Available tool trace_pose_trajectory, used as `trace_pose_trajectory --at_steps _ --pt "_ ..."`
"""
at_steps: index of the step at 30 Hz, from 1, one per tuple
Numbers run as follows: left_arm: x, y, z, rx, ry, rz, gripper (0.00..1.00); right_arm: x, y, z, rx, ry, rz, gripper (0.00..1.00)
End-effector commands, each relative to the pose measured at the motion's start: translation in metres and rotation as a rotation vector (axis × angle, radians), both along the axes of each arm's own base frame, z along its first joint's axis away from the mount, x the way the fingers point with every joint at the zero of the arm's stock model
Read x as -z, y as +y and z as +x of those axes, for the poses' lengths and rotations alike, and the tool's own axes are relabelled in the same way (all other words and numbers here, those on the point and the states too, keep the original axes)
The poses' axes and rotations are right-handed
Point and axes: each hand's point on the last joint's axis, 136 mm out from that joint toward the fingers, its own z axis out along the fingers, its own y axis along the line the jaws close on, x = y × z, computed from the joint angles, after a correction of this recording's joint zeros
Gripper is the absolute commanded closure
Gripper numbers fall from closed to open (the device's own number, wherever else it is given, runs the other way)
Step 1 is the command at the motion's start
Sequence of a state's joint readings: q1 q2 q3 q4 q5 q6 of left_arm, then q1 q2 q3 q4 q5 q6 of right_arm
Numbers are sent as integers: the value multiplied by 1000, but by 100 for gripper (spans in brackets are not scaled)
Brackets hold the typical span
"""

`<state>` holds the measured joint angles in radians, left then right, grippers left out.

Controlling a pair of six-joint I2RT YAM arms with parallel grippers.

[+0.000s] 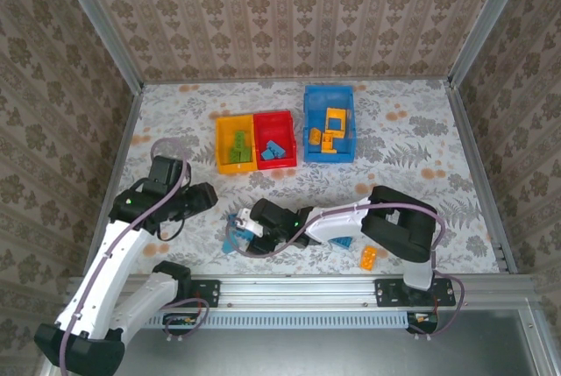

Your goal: Sort the legos into containers by color

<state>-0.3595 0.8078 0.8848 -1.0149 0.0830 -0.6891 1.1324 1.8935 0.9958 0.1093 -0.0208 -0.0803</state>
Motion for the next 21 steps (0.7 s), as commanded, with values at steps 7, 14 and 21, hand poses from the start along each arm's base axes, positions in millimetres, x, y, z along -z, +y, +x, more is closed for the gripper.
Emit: trace_pose_trajectory --at_steps 7,14,21 --pt "5 4 -16 -9 27 -6 40 -11 16 0 0 -8 40 68" --pt "-3 -10 -2 22 -14 -65 41 -67 -2 5 62 -60 118 78" --pt "-27 -47 34 109 -116 -129 41 -126 -65 64 375 -56 254 78"
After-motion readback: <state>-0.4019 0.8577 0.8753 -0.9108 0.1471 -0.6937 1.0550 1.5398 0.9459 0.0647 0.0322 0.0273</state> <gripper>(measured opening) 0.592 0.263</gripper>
